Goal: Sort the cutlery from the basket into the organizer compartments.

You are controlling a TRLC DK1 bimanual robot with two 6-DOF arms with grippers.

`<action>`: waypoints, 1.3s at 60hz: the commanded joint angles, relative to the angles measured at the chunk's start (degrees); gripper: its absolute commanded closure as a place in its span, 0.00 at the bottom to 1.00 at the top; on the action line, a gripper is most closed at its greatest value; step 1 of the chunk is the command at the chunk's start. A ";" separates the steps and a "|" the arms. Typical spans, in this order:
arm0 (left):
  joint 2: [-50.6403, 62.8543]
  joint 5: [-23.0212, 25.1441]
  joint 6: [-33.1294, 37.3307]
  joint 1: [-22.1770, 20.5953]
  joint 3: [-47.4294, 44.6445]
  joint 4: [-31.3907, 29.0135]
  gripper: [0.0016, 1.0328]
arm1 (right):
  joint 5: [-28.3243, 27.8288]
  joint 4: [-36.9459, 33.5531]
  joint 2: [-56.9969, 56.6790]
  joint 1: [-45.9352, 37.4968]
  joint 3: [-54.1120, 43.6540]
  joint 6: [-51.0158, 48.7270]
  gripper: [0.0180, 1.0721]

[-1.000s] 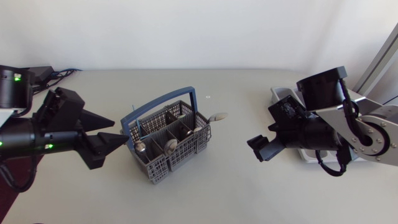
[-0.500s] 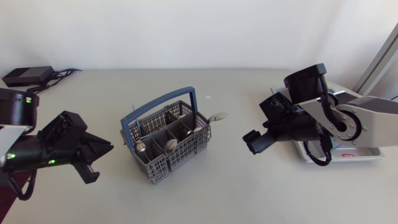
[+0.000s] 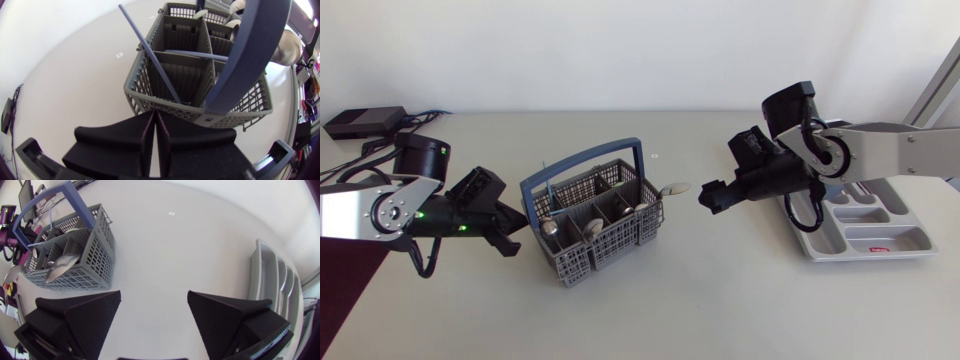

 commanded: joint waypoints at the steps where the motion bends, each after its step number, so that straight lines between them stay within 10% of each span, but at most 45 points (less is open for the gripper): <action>1: 2.66 1.38 -2.59 -1.59 3.27 2.22 0.97 | -2.84 1.01 3.45 -2.13 1.55 1.90 0.30; 8: 6.00 1.38 -4.34 -3.61 4.94 4.68 0.97 | -5.74 3.91 6.18 -3.97 2.52 2.96 0.69; 15: 9.96 1.38 -5.66 -4.49 8.19 4.86 0.97 | -11.98 3.38 10.40 -5.47 5.69 4.80 0.77; 40: 17.95 1.38 -8.12 -8.09 16.54 4.86 0.97 | -27.19 0.22 14.97 -5.82 9.73 10.61 0.78; 78: 25.43 1.20 -9.18 -11.70 26.73 2.40 0.97 | -21.12 2.15 3.54 -5.38 -3.63 9.29 0.79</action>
